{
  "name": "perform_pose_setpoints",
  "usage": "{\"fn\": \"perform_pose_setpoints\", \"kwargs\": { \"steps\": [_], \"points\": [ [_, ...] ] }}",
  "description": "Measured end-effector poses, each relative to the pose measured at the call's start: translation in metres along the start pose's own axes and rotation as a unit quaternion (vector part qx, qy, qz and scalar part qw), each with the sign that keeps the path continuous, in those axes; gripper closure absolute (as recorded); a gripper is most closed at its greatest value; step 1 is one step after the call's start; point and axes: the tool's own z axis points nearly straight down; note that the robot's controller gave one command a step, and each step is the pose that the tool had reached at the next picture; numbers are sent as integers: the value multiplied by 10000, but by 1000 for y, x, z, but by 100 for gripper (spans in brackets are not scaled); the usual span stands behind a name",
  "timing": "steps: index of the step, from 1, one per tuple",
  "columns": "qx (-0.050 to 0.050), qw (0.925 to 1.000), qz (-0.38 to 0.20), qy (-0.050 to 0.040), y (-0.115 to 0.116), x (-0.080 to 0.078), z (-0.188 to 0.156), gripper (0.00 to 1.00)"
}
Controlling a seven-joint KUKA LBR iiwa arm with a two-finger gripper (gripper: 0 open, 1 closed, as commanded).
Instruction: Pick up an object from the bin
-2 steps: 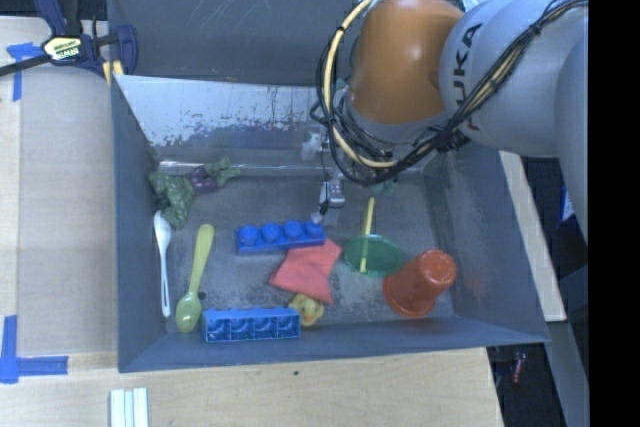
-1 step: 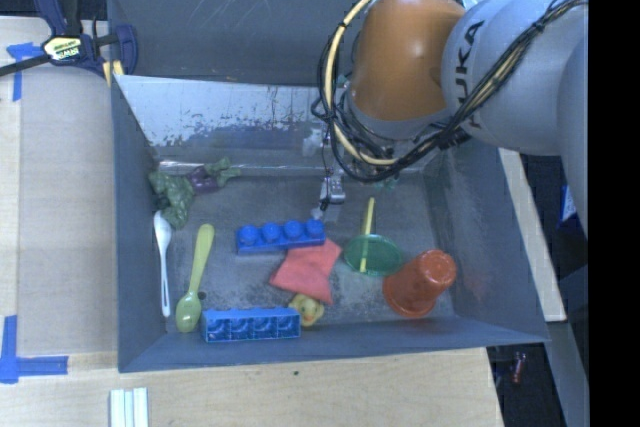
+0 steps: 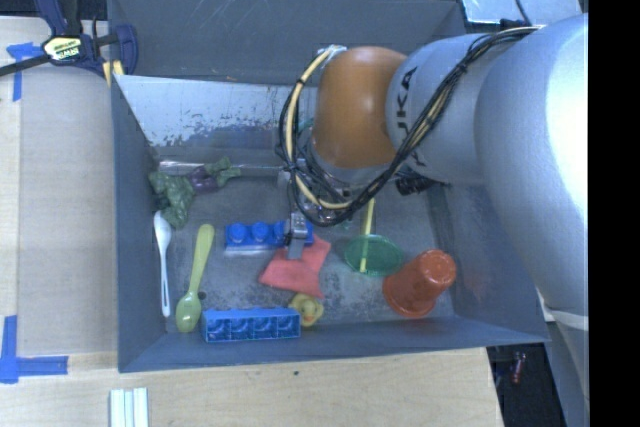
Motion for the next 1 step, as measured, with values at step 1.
{"fn": "perform_pose_setpoints", "kwargs": {
  "steps": [1],
  "points": [
    [-11,9998,-184,-104,11,9,-80,0]
  ]
}}
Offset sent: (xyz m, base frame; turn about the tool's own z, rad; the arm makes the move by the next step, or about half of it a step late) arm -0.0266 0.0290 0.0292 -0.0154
